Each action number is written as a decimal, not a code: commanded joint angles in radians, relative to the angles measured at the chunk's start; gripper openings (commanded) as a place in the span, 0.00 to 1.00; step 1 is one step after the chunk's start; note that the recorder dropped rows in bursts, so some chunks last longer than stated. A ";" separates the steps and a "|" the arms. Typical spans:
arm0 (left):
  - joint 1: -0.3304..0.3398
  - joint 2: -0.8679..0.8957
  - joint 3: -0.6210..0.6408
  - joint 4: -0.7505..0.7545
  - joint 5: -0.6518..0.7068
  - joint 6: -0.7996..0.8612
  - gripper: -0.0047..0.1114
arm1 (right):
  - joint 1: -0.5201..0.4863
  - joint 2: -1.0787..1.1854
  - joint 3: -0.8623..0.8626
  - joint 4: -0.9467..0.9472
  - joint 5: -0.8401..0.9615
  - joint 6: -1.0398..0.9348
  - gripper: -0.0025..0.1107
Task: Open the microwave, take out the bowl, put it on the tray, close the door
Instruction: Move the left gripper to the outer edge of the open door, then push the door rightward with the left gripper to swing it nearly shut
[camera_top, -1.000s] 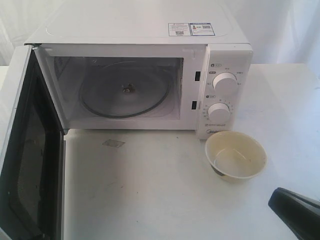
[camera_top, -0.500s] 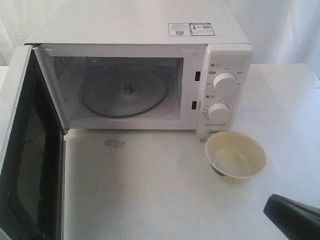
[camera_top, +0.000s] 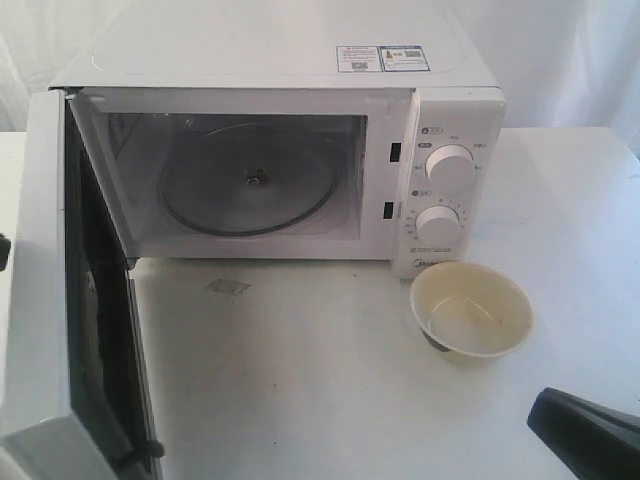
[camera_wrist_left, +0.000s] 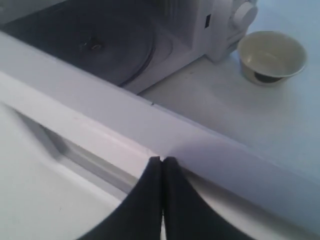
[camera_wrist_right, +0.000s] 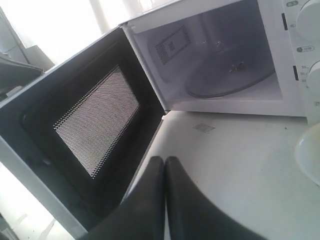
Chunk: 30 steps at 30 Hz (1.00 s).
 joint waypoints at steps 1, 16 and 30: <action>-0.004 0.077 -0.014 -0.206 0.011 0.168 0.04 | 0.001 -0.004 0.004 0.028 0.002 -0.004 0.02; -0.089 0.300 -0.040 -0.407 -0.081 0.488 0.04 | 0.001 -0.004 0.004 0.069 -0.055 -0.004 0.02; -0.245 0.511 -0.166 -0.547 -0.302 0.634 0.04 | 0.001 -0.004 0.004 0.065 -0.081 -0.007 0.02</action>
